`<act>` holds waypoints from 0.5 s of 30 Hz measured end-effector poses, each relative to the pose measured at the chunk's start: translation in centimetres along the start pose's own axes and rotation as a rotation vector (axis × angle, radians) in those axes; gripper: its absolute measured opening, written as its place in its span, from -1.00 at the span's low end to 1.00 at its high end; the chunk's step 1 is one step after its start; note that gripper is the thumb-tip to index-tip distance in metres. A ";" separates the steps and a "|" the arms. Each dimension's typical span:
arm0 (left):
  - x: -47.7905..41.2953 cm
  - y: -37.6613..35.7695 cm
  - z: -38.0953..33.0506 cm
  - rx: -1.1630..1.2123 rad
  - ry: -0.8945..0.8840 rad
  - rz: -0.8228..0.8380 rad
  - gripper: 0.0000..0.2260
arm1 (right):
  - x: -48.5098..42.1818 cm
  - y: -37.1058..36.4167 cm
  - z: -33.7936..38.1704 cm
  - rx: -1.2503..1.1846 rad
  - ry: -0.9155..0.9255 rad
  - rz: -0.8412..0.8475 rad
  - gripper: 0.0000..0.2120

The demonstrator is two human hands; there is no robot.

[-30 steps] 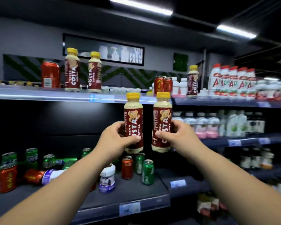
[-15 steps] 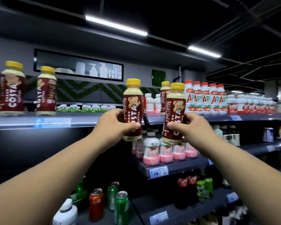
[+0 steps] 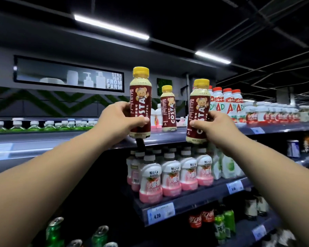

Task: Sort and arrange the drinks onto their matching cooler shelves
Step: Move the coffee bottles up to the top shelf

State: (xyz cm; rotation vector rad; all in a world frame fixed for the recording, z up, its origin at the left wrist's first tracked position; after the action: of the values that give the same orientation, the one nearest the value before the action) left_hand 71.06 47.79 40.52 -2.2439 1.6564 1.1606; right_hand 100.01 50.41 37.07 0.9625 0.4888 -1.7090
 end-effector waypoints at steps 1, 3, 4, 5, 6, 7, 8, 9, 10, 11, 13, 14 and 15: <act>-0.4 -0.2 -0.3 -0.021 -0.005 -0.026 -0.63 | -1.0 0.2 -0.5 0.005 0.010 -0.003 -0.73; -1.1 -0.9 -0.8 -0.053 -0.011 -0.059 -0.60 | -2.7 0.3 -1.5 -0.027 0.024 -0.003 -0.70; -1.4 -1.4 -1.0 -0.053 -0.006 -0.064 -0.61 | -3.6 0.3 -1.8 -0.046 0.031 0.007 -0.71; -1.8 -1.8 -1.1 -0.049 0.003 -0.075 -0.62 | -4.5 0.2 -2.2 -0.063 0.041 0.023 -0.73; -2.2 -2.3 -1.1 -0.054 0.009 -0.089 -0.65 | -5.3 0.1 -2.4 -0.071 0.054 0.044 -0.77; -2.6 -2.8 -1.2 -0.064 0.014 -0.104 -0.67 | -6.0 -0.1 -2.5 -0.070 0.072 0.067 -0.80; -2.8 -3.3 -1.3 -0.080 0.022 -0.114 -0.70 | -6.8 -0.2 -2.5 -0.064 0.092 0.085 -0.81; -3.2 -3.8 -1.3 -0.089 0.034 -0.129 -0.72 | -7.5 -0.2 -2.5 -0.064 0.111 0.095 -0.79; -3.5 -4.3 -1.3 -0.105 0.043 -0.145 -0.72 | -8.1 -0.2 -2.6 -0.073 0.130 0.107 -0.77; -3.8 -4.7 -1.3 -0.121 0.058 -0.165 -0.70 | -8.7 -0.3 -2.8 -0.085 0.143 0.122 -0.77; -4.3 -5.5 -1.3 -0.157 0.084 -0.195 -0.68 | -9.8 -0.8 -3.3 -0.099 0.155 0.154 -0.78; -4.6 -5.9 -1.2 -0.168 0.100 -0.209 -0.68 | -10.3 -1.1 -3.6 -0.092 0.157 0.165 -0.77; -4.9 -6.2 -1.1 -0.171 0.117 -0.222 -0.69 | -10.9 -1.5 -4.0 -0.080 0.154 0.173 -0.77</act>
State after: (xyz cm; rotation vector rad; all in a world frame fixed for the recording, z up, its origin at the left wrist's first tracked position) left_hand 76.42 53.38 42.36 -2.5682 1.3443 1.1754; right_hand 101.25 60.31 43.12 1.0521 0.5545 -1.4573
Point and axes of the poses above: each hand's wrist, its own x-axis away from the middle knuckle, its own y-axis out of the back of the hand, z = x × y, the point moved 7 cm from there along -x, towards the middle knuckle, and after that the axes turned 11 degrees about y, right-handed, at the moved point
